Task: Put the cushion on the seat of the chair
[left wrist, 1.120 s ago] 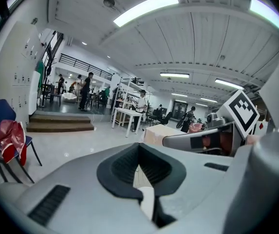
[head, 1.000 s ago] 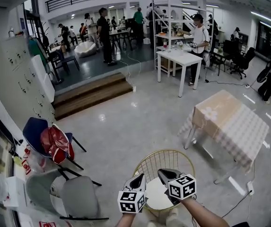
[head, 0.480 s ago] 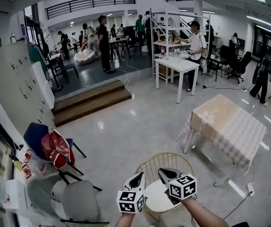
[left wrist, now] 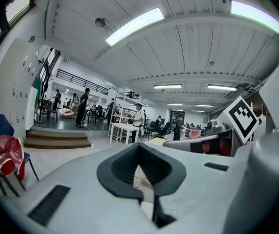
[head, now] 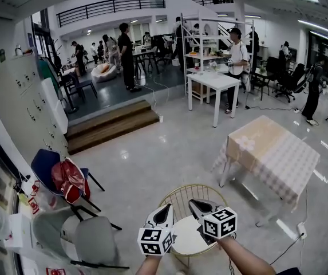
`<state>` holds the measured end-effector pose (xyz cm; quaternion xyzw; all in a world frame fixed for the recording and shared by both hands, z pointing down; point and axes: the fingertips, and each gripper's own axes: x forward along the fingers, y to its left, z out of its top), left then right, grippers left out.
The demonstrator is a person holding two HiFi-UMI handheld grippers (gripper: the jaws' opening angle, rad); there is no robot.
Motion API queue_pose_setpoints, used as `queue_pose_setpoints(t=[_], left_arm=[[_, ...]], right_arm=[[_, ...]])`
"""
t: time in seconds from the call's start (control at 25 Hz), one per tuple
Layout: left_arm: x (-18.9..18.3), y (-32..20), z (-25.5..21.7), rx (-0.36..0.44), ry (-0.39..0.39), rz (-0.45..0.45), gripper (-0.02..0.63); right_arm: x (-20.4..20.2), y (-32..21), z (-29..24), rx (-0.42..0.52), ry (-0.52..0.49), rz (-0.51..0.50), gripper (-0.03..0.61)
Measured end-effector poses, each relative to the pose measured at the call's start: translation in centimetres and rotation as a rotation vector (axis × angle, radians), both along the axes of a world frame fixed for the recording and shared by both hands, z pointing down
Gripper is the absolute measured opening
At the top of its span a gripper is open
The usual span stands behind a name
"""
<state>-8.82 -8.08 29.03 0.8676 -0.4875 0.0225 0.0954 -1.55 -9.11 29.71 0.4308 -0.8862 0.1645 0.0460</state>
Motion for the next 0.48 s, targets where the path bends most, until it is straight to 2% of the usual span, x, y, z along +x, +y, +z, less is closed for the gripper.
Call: queue_pose_setpoints(t=[0.48], left_arm=[[4.3, 4.2, -2.6, 0.043, -0.012, -0.022, 0.005]], right_arm=[[3.7, 3.9, -3.3, 0.074, -0.006, -0.037, 0.02]])
